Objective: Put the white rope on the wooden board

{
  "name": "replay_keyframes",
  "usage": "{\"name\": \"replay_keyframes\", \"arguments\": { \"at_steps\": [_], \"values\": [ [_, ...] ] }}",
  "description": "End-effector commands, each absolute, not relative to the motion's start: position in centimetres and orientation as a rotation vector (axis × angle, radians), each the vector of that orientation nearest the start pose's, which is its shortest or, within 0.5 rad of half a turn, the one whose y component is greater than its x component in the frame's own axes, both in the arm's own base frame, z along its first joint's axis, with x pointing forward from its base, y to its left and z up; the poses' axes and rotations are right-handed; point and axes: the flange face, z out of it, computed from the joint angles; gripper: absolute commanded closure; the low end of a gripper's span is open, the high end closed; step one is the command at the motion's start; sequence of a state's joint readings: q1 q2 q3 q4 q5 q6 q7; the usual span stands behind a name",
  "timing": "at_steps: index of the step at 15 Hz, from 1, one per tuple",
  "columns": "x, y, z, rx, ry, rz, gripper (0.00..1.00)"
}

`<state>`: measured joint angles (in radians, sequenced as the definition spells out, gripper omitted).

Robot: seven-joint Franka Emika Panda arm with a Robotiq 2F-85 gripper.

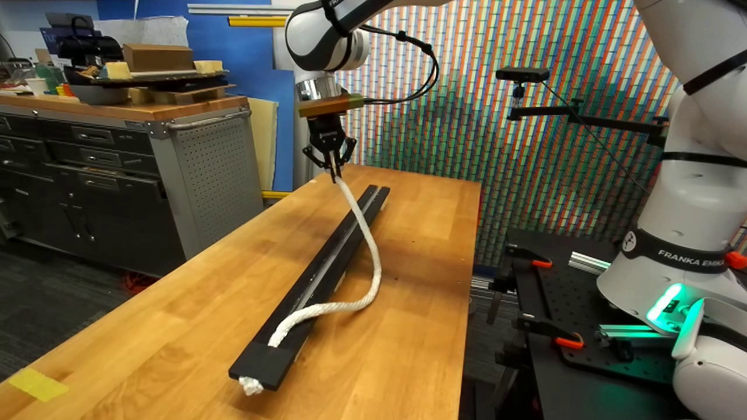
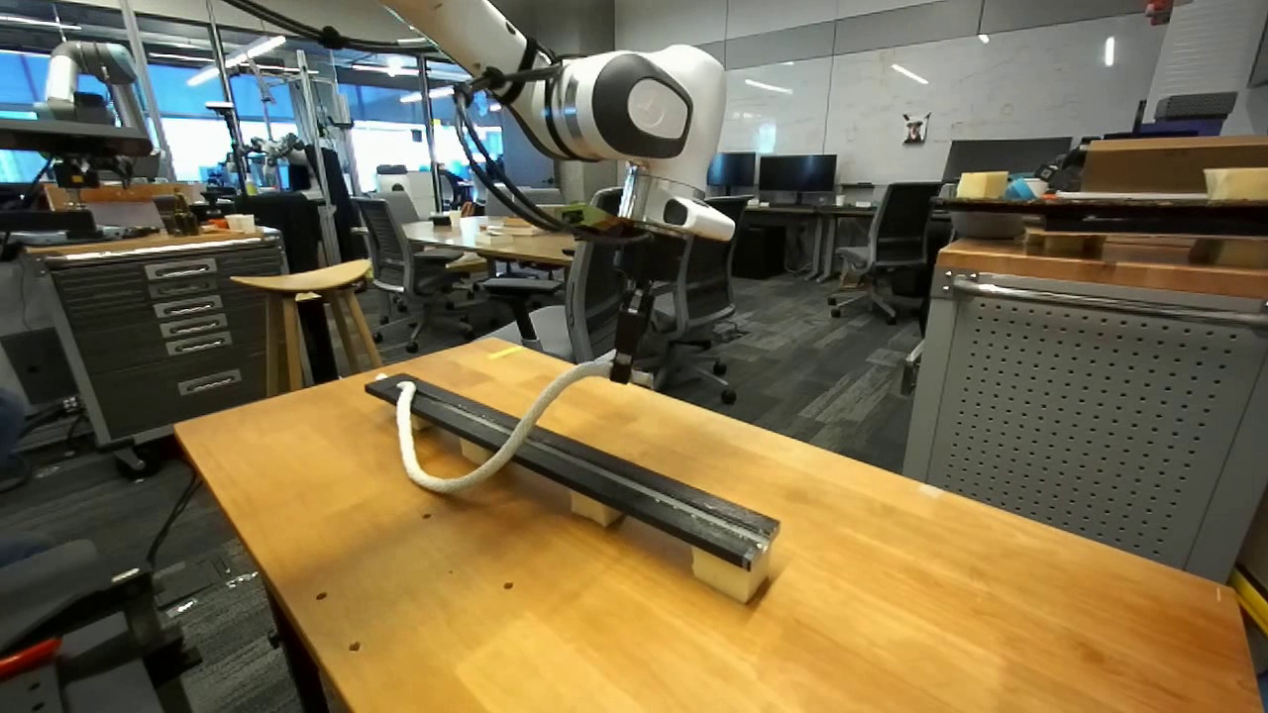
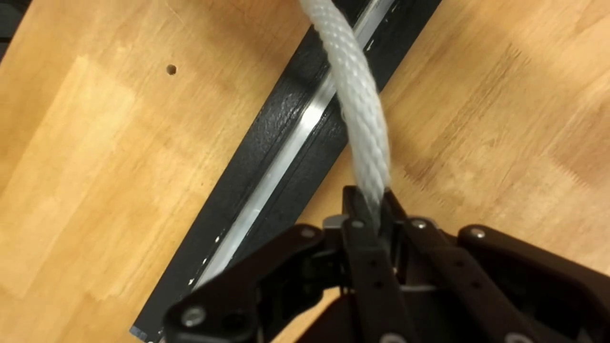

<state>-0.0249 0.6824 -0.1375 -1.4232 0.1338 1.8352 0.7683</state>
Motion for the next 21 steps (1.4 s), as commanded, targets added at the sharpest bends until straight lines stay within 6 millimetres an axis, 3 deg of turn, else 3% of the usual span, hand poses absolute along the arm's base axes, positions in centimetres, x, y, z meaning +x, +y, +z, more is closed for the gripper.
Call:
{"name": "replay_keyframes", "arguments": {
  "at_steps": [1,7,8,11,21],
  "values": [
    [65.7,-9.4,30.2,-2.694,1.552,0.388,0.97],
    [62.7,-11.2,32.2,-2.597,1.587,0.360,0.97],
    [64.4,-11.0,30.9,-2.646,1.583,0.388,0.90],
    [63.4,-11.3,31.5,-2.628,1.591,0.389,0.90],
    [63.3,-11.3,31.3,-2.626,1.594,0.384,0.90]
  ]
}}
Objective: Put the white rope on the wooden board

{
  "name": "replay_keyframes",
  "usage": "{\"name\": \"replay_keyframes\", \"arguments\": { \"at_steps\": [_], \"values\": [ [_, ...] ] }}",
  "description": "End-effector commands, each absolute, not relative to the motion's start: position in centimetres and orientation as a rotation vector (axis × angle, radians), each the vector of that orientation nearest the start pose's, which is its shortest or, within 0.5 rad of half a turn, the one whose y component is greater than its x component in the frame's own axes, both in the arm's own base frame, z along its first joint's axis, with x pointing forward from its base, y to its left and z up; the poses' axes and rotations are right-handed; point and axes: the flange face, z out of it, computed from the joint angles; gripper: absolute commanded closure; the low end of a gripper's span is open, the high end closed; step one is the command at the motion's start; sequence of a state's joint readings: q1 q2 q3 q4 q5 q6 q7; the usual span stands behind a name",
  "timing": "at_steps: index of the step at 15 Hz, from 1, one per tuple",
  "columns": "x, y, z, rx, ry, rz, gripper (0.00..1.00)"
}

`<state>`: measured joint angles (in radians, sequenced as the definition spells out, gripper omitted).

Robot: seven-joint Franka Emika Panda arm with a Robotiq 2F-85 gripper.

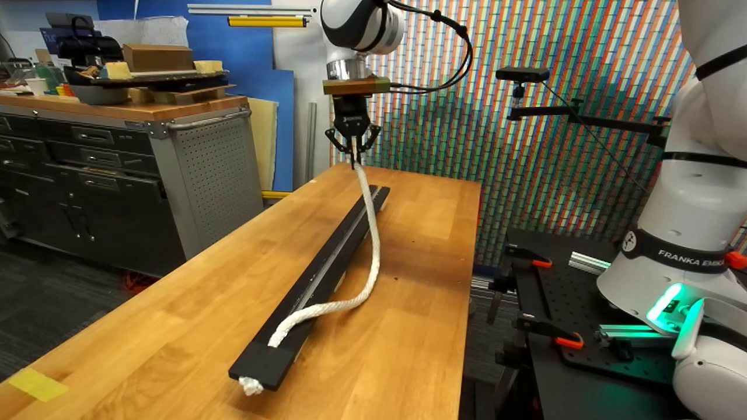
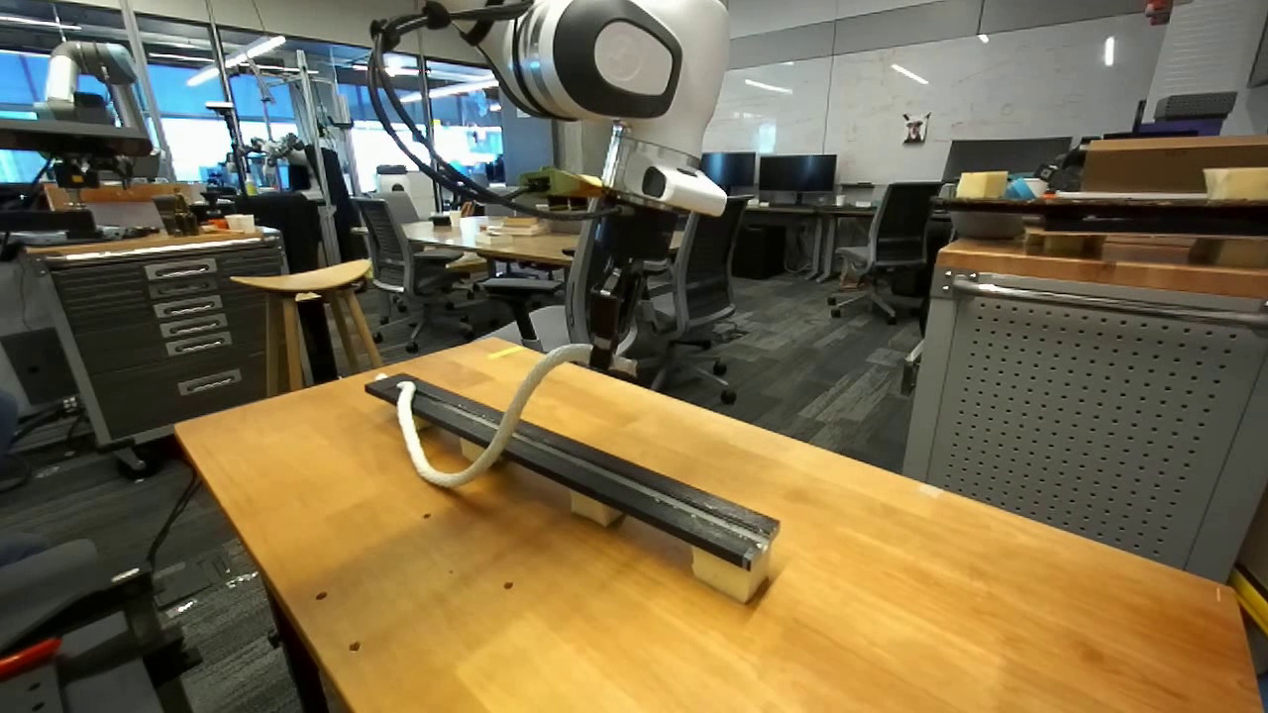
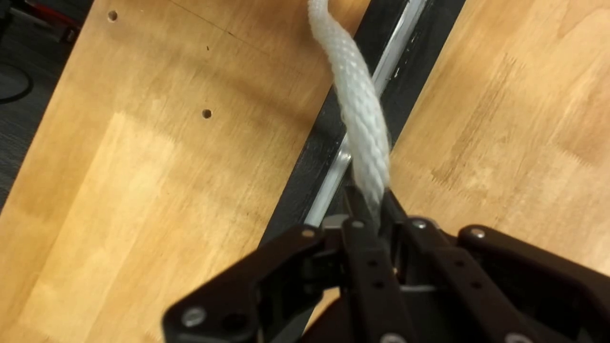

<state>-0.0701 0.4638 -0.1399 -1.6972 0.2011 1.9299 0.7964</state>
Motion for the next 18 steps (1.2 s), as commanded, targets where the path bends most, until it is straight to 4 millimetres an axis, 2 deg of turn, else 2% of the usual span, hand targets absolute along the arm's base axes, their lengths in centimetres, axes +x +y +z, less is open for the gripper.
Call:
{"name": "replay_keyframes", "arguments": {
  "at_steps": [1,4,6,13,15,18],
  "values": [
    [63.3,-11.3,31.3,-2.626,1.594,0.384,0.97],
    [63.7,-11.9,32.0,-2.601,1.632,0.348,0.97],
    [64.2,-13.0,32.7,-2.565,1.691,0.313,0.97],
    [64.9,-20.9,36.2,-2.418,1.871,0.182,0.97],
    [64.9,-22.5,36.2,-2.404,1.904,0.185,0.97],
    [64.8,-24.3,35.2,-2.390,1.932,0.211,0.97]
  ]
}}
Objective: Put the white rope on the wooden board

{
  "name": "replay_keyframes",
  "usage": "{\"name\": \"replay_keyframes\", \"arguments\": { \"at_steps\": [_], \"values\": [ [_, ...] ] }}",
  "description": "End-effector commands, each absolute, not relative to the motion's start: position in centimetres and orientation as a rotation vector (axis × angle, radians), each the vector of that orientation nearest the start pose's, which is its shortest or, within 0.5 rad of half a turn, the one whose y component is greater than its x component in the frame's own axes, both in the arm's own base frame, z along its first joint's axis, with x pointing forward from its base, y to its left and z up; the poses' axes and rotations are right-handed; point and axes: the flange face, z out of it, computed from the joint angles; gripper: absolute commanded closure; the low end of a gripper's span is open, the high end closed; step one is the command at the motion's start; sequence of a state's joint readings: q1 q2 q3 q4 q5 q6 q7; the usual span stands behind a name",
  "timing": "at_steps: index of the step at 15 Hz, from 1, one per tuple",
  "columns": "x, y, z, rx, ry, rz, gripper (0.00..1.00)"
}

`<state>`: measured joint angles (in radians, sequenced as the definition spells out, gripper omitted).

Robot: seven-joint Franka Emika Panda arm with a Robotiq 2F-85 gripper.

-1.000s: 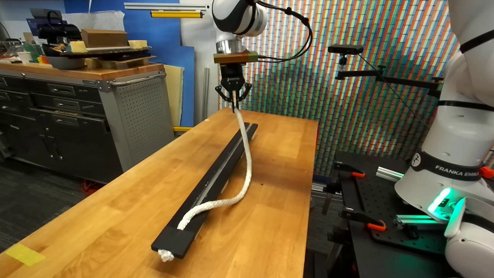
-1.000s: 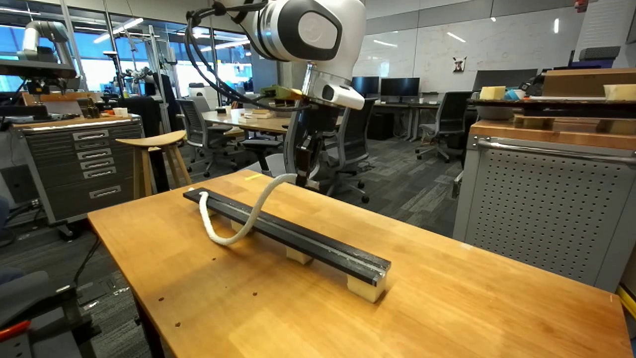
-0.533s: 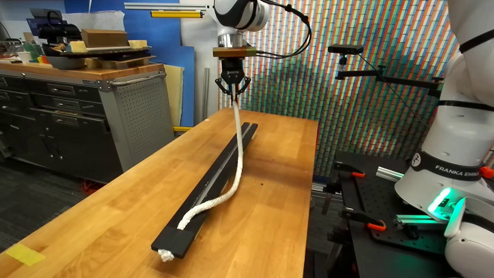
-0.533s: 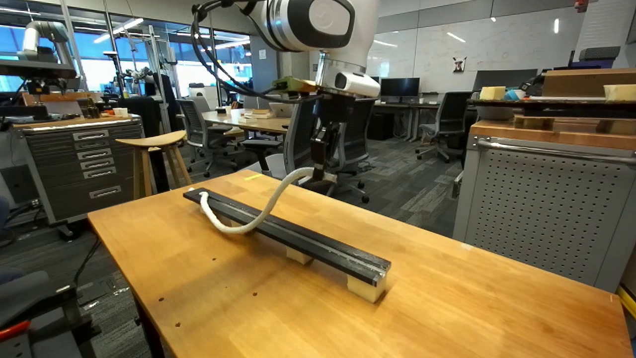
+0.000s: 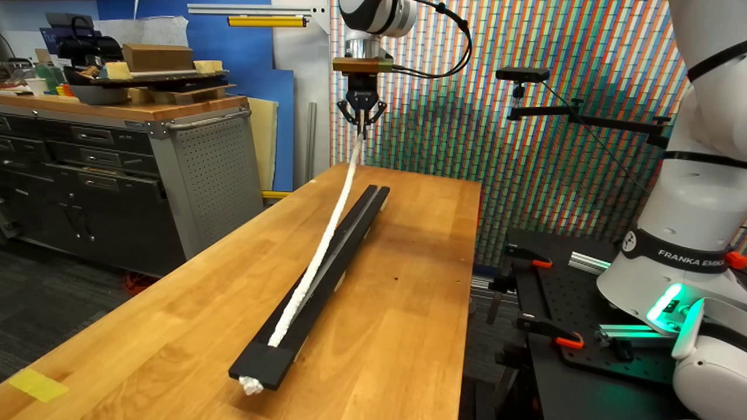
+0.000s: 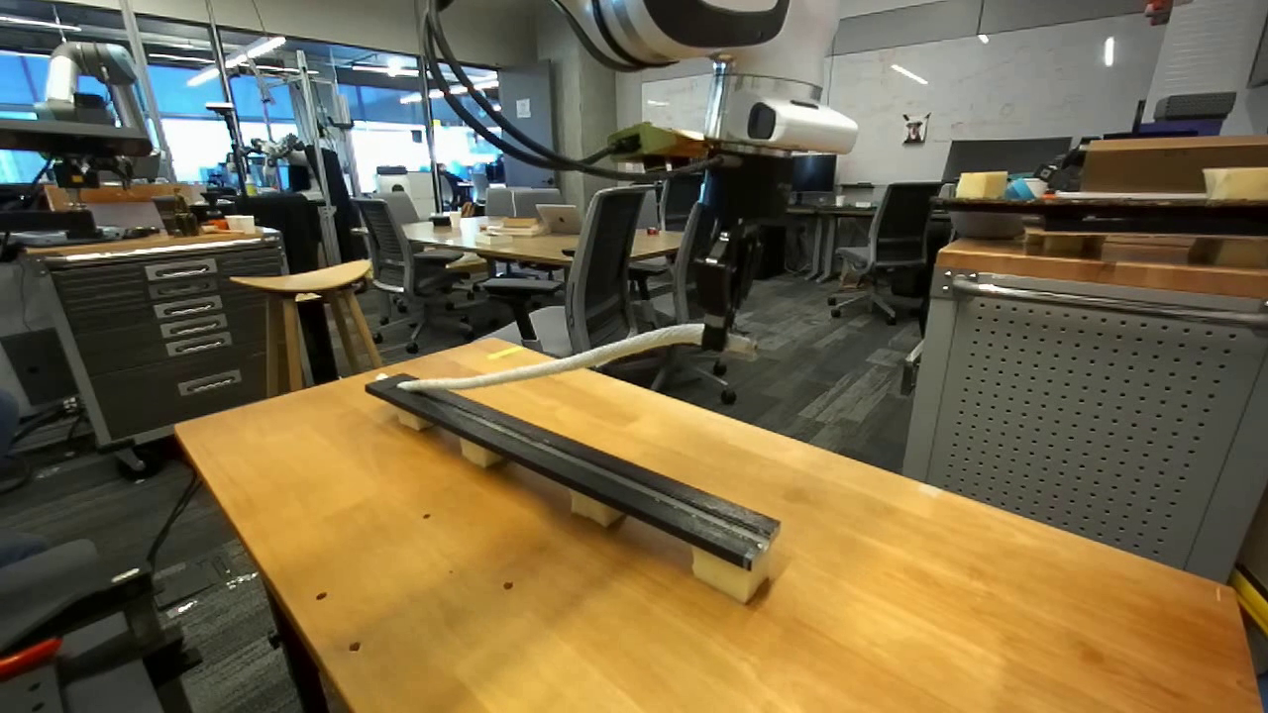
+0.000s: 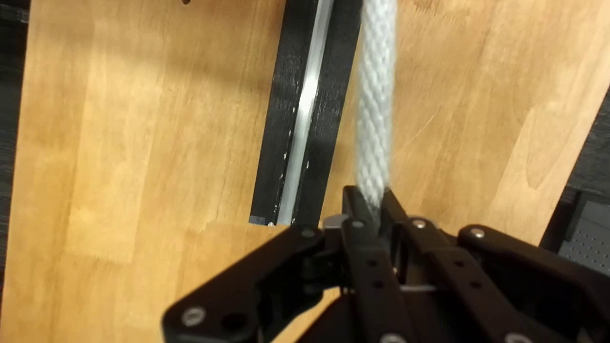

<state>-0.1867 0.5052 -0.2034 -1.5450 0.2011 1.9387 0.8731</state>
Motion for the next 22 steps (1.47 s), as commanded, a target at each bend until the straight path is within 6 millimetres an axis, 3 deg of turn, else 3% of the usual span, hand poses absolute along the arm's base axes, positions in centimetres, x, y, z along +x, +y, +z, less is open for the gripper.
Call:
{"name": "replay_keyframes", "arguments": {
  "at_steps": [1,11,22],
  "values": [
    [64.7,-24.6,34.6,-2.397,1.928,0.238,0.97],
    [65.0,-25.0,27.8,-2.438,1.957,0.448,0.97],
    [65.6,-27.4,24.3,-2.389,2.057,0.471,0.97]
  ]
}}
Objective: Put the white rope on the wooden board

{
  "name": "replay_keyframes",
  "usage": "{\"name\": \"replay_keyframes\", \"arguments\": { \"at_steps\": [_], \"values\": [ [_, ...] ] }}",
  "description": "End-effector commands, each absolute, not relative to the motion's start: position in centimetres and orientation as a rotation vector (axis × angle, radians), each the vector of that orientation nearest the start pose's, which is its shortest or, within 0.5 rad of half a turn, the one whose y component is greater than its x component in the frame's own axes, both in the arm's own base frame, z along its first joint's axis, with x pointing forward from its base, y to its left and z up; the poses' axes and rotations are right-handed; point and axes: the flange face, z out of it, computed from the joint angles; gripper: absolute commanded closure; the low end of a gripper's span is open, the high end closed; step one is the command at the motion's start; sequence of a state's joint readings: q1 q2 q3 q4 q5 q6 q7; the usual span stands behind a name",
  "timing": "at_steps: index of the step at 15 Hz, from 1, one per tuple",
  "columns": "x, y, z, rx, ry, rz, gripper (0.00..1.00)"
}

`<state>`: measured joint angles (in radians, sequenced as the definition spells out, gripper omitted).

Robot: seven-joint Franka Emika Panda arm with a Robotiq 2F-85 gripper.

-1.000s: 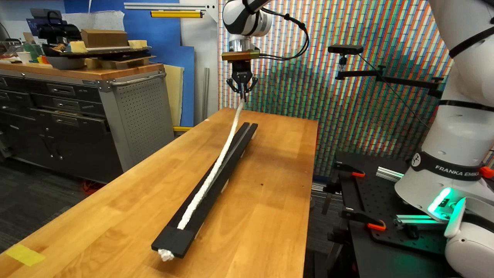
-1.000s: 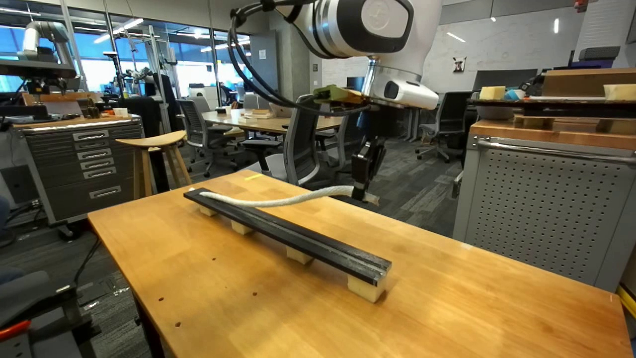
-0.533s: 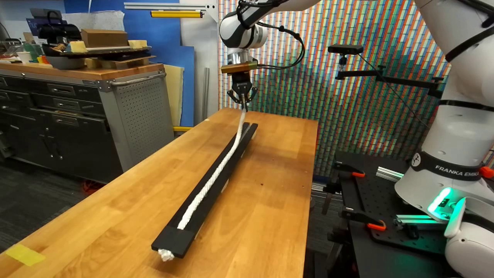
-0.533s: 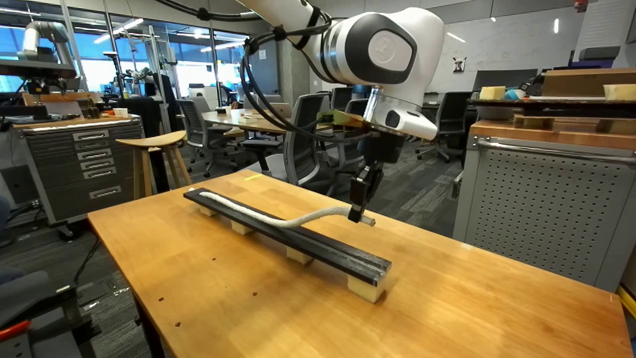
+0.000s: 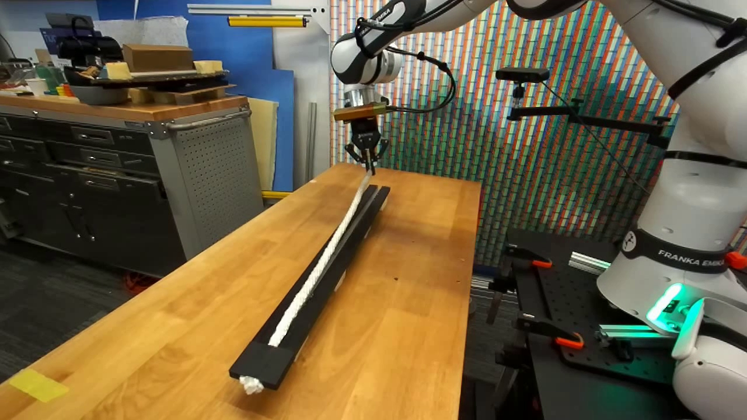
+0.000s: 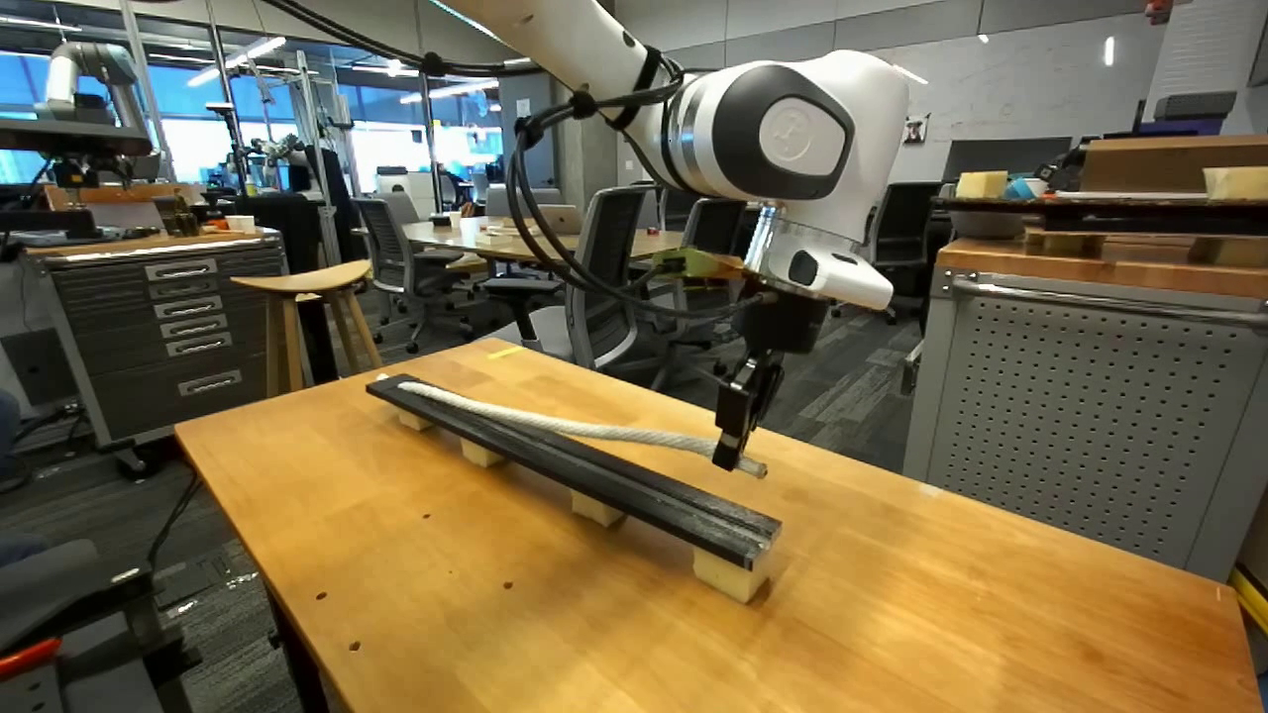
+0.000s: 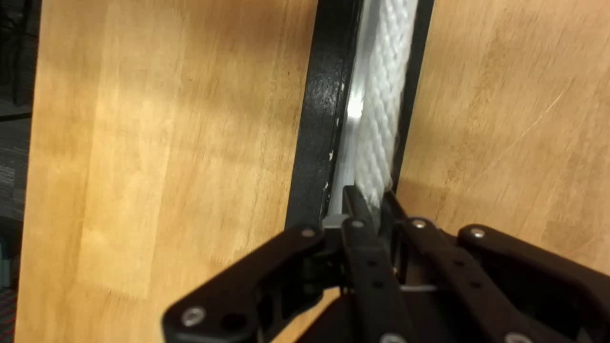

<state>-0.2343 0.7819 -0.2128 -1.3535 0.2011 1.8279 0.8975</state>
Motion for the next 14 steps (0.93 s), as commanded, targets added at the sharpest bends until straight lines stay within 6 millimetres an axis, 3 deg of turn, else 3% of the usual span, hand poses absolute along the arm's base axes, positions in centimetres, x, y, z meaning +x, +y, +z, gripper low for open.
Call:
{"name": "replay_keyframes", "arguments": {
  "at_steps": [1,14],
  "values": [
    [65.5,-27.4,23.9,-2.390,2.064,0.481,0.97],
    [64.9,-27.7,20.3,-2.385,2.089,0.561,0.97]
  ]
}}
